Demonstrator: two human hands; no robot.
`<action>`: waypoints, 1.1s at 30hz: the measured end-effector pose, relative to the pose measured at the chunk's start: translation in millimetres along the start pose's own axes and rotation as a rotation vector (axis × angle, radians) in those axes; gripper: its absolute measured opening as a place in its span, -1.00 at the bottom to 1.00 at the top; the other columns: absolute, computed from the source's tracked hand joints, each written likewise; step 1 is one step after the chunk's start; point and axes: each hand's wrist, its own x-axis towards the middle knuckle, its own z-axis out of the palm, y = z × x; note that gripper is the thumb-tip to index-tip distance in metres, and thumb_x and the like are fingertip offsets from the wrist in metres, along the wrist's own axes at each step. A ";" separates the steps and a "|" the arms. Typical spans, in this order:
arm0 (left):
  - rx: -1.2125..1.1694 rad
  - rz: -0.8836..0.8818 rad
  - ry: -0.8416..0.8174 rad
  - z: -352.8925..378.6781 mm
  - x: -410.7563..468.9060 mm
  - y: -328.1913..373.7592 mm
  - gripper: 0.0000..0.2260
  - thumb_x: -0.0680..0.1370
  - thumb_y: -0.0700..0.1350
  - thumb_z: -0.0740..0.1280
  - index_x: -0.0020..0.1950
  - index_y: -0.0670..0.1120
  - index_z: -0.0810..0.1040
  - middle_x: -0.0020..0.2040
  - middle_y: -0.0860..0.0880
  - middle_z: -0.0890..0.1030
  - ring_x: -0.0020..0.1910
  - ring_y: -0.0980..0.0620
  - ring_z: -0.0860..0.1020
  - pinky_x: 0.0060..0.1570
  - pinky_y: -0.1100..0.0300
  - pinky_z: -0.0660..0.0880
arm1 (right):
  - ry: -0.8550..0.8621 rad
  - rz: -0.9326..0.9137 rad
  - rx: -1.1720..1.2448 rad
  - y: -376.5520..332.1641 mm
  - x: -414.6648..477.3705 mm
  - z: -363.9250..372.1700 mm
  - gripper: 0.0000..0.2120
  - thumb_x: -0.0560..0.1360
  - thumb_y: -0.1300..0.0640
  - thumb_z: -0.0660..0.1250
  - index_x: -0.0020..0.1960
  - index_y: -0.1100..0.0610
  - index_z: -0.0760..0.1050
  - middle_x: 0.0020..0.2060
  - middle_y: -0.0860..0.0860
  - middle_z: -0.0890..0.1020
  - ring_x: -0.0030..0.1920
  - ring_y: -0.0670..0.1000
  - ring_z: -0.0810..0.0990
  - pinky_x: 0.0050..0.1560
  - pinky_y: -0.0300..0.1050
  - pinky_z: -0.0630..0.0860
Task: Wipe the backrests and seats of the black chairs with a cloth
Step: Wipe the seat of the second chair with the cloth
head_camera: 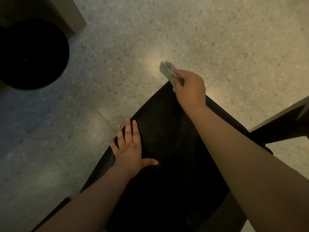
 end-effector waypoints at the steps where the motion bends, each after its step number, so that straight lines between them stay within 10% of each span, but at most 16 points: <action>1: 0.002 -0.002 0.002 0.2 0.1 0.0 0.31 0.26 0.42 0.43 0.34 -0.04 -0.64 0.43 -0.06 -0.59 0.44 -0.22 -0.50 0.44 -0.32 -0.25 | -0.017 0.029 -0.011 4.3 5.3 0.6 -0.77 0.61 0.15 0.23 0.19 0.13 0.59 -0.06 0.04 0.65 -0.06 0.01 0.61 -0.03 -0.13 0.56; 8: 0.014 -0.019 -0.013 -0.5 0.1 2.5 0.32 0.26 0.43 0.42 0.38 -0.06 -0.63 0.43 -0.07 -0.60 0.43 -0.23 -0.51 0.44 -0.33 -0.26 | -0.405 -0.133 -0.024 -12.6 -25.3 24.3 -0.77 0.59 0.13 0.25 0.18 0.04 0.61 -0.18 -0.06 0.58 -0.08 0.03 0.53 0.02 0.00 0.52; 12: 0.021 -0.018 -0.014 -1.8 -0.3 3.3 0.31 0.27 0.42 0.42 0.45 -0.08 -0.56 0.44 -0.08 -0.58 0.44 -0.23 -0.49 0.44 -0.33 -0.23 | -0.154 0.019 0.119 -14.0 -23.6 5.9 -0.77 0.60 0.14 0.24 0.19 0.06 0.60 -0.13 -0.08 0.61 -0.21 -0.22 0.52 -0.17 -0.40 0.43; 18: 0.033 -0.036 0.002 -0.1 1.6 4.4 0.32 0.25 0.43 0.42 0.44 -0.07 -0.57 0.45 -0.08 -0.56 0.46 -0.23 -0.47 0.45 -0.31 -0.22 | 0.018 0.160 -0.070 45.8 -25.7 -37.6 -0.73 0.63 0.08 0.17 0.25 0.05 0.56 -0.08 0.01 0.62 -0.02 0.05 0.58 -0.02 -0.08 0.54; 21: 0.030 -0.033 0.013 1.6 2.6 4.1 0.33 0.24 0.43 0.43 0.42 -0.06 -0.60 0.44 -0.08 -0.58 0.46 -0.23 -0.47 0.45 -0.32 -0.22 | 0.014 0.303 0.014 55.7 -41.1 -30.2 -0.73 0.63 0.11 0.19 0.27 0.07 0.54 0.01 -0.06 0.59 0.01 -0.03 0.55 -0.11 -0.26 0.46; 27: 0.032 -0.031 0.013 0.6 0.9 4.1 0.33 0.25 0.43 0.42 0.37 -0.05 -0.63 0.45 -0.09 -0.57 0.47 -0.24 -0.45 0.45 -0.32 -0.20 | -0.119 0.117 0.110 37.8 -90.9 -27.4 -0.71 0.60 0.16 0.24 0.29 0.00 0.51 0.02 -0.15 0.57 -0.01 -0.22 0.52 0.09 -0.27 0.48; 33: 0.025 -0.033 0.014 1.3 0.5 4.5 0.33 0.25 0.42 0.43 0.44 -0.06 -0.57 0.46 -0.08 -0.55 0.48 -0.23 -0.44 0.46 -0.32 -0.19 | 0.132 0.117 0.030 58.9 -58.3 -53.8 -0.76 0.63 0.17 0.18 0.14 0.07 0.60 -0.12 -0.02 0.62 -0.14 -0.08 0.55 -0.27 -0.52 0.31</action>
